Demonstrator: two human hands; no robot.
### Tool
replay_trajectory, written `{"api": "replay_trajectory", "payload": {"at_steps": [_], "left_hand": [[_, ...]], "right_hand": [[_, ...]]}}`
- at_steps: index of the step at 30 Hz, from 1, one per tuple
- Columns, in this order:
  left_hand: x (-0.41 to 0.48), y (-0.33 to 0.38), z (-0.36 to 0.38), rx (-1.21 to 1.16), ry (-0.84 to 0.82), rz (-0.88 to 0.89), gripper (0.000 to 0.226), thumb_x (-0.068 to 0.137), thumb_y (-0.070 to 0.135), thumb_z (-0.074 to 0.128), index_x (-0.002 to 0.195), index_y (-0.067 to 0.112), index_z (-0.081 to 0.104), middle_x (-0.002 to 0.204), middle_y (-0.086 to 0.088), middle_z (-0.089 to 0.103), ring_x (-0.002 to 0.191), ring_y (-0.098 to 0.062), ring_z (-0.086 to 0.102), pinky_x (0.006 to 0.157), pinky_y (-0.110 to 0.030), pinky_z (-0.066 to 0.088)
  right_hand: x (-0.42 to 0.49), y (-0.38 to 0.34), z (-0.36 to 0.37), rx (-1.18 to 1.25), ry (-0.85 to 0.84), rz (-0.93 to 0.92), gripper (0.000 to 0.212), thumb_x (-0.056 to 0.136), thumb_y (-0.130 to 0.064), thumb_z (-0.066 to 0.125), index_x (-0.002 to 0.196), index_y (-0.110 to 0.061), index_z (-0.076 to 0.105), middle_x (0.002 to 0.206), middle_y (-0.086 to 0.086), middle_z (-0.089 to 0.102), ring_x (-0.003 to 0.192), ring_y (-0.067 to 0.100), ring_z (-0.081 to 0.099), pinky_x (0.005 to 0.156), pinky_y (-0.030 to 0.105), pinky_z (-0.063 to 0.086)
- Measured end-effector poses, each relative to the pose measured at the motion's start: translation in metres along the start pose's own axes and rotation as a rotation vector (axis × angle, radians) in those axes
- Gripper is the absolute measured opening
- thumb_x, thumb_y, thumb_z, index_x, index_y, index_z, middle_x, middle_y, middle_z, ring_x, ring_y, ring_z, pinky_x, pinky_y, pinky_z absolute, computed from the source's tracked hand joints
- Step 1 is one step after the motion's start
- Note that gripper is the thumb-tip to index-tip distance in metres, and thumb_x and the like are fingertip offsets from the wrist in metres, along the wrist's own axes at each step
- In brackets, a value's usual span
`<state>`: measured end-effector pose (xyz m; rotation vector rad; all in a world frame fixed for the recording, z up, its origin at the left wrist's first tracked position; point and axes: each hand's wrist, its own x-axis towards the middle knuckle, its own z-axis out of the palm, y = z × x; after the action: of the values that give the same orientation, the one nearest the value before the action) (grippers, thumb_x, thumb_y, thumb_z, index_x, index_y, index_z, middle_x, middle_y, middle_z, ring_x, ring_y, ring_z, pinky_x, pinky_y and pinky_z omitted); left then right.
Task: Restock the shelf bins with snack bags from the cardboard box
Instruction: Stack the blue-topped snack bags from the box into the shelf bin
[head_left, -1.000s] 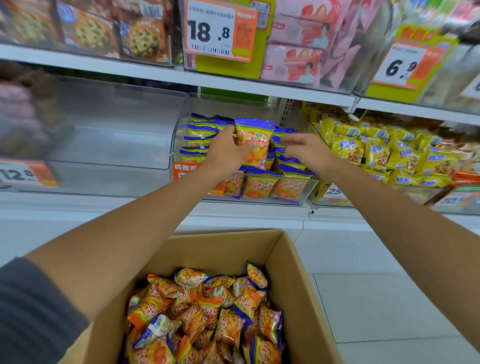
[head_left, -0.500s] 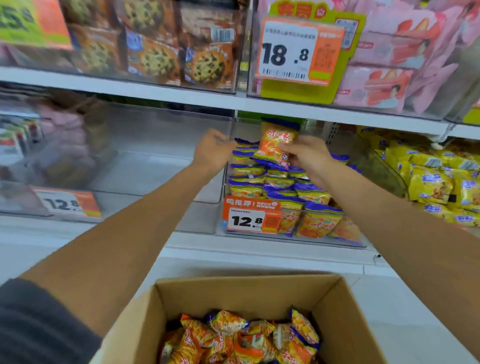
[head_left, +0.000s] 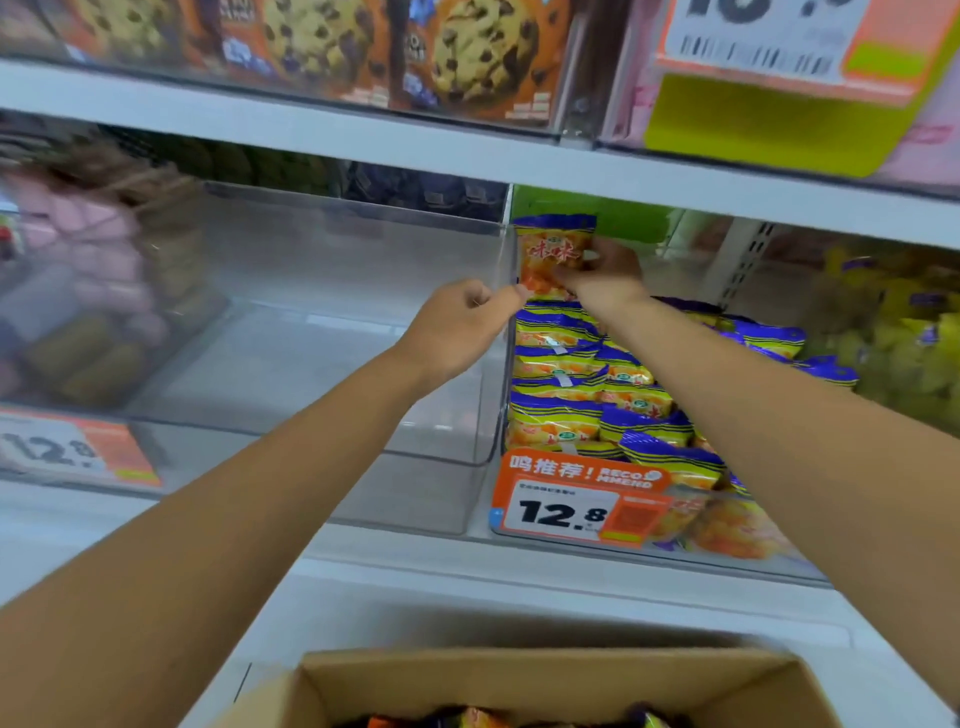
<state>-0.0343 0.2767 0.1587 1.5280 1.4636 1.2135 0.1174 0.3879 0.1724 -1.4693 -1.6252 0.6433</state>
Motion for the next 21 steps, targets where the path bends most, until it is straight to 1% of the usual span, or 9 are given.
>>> {"api": "replay_trajectory", "payload": {"at_steps": [3, 7, 10, 12, 14, 16, 18, 19, 21], "left_hand": [[-0.002, 0.003, 0.0, 0.022, 0.017, 0.01, 0.062, 0.062, 0.074, 0.047, 0.081, 0.016, 0.054, 0.097, -0.022, 0.066, 0.096, -0.034, 0.066, 0.09, -0.053, 0.052], [-0.002, 0.001, -0.001, 0.028, 0.004, 0.004, 0.078, 0.06, 0.077, 0.045, 0.085, 0.005, 0.057, 0.098, -0.019, 0.068, 0.096, -0.031, 0.067, 0.09, -0.055, 0.052], [-0.002, -0.001, -0.001, 0.019, -0.011, 0.002, 0.091, 0.061, 0.078, 0.046, 0.095, -0.005, 0.058, 0.099, -0.019, 0.069, 0.096, -0.031, 0.067, 0.09, -0.056, 0.052], [-0.002, -0.002, -0.001, 0.014, -0.016, 0.009, 0.091, 0.062, 0.079, 0.046, 0.095, -0.006, 0.057, 0.099, -0.02, 0.069, 0.096, -0.032, 0.068, 0.091, -0.056, 0.052], [-0.002, -0.001, -0.001, 0.012, -0.012, 0.001, 0.088, 0.062, 0.078, 0.047, 0.093, -0.003, 0.058, 0.097, -0.018, 0.07, 0.095, -0.031, 0.068, 0.091, -0.055, 0.053], [-0.003, 0.002, -0.001, 0.022, -0.015, -0.012, 0.085, 0.068, 0.076, 0.048, 0.095, -0.003, 0.058, 0.096, -0.014, 0.071, 0.095, -0.027, 0.069, 0.091, -0.052, 0.053], [-0.002, 0.001, 0.0, 0.031, -0.019, 0.007, 0.065, 0.084, 0.066, 0.05, 0.091, 0.001, 0.057, 0.095, -0.012, 0.071, 0.094, -0.024, 0.069, 0.091, -0.049, 0.054], [-0.001, 0.0, 0.0, 0.032, -0.015, 0.016, 0.054, 0.091, 0.059, 0.05, 0.088, 0.005, 0.055, 0.093, -0.01, 0.07, 0.092, -0.022, 0.068, 0.088, -0.044, 0.055], [-0.003, 0.001, 0.0, 0.05, 0.0, 0.025, 0.042, 0.096, 0.051, 0.048, 0.085, 0.011, 0.051, 0.082, -0.003, 0.066, 0.077, -0.013, 0.064, 0.07, -0.025, 0.053]], "right_hand": [[-0.001, 0.002, -0.003, 0.011, 0.038, 0.038, 0.062, 0.078, -0.032, 0.079, 0.129, -0.014, 0.05, 0.109, -0.002, 0.061, 0.094, 0.016, 0.06, 0.088, 0.028, 0.049], [-0.006, 0.003, -0.003, 0.011, 0.077, -0.047, 0.077, 0.079, -0.033, 0.079, 0.137, -0.016, 0.033, 0.1, 0.001, 0.06, 0.094, 0.021, 0.06, 0.086, 0.031, 0.048], [-0.009, 0.008, -0.001, -0.073, 0.123, -0.174, 0.067, 0.082, -0.028, 0.076, 0.136, -0.015, 0.038, 0.123, 0.011, 0.056, 0.109, 0.025, 0.056, 0.088, 0.029, 0.044], [-0.012, 0.009, -0.002, -0.15, 0.141, -0.242, 0.048, 0.082, -0.021, 0.073, 0.124, -0.013, 0.049, 0.124, 0.017, 0.049, 0.109, 0.027, 0.054, 0.091, 0.032, 0.046], [-0.013, 0.011, -0.003, -0.209, 0.118, -0.265, 0.044, 0.081, -0.016, 0.07, 0.121, -0.013, 0.053, 0.123, 0.017, 0.047, 0.108, 0.025, 0.051, 0.092, 0.03, 0.045], [-0.014, 0.014, -0.005, -0.246, 0.08, -0.269, 0.049, 0.081, -0.015, 0.07, 0.126, -0.013, 0.051, 0.122, 0.016, 0.052, 0.106, 0.026, 0.053, 0.084, 0.025, 0.043], [-0.014, 0.014, -0.005, -0.221, 0.061, -0.267, 0.05, 0.081, -0.014, 0.071, 0.126, -0.013, 0.05, 0.115, 0.014, 0.06, 0.099, 0.028, 0.058, 0.077, 0.027, 0.045], [-0.014, 0.013, -0.005, -0.217, 0.056, -0.261, 0.051, 0.081, -0.015, 0.072, 0.126, -0.014, 0.049, 0.113, 0.013, 0.061, 0.098, 0.028, 0.059, 0.075, 0.028, 0.045], [-0.015, 0.012, -0.007, -0.258, 0.048, -0.249, 0.054, 0.081, -0.018, 0.073, 0.13, -0.016, 0.049, 0.119, 0.014, 0.058, 0.106, 0.03, 0.056, 0.079, 0.028, 0.044]]}}
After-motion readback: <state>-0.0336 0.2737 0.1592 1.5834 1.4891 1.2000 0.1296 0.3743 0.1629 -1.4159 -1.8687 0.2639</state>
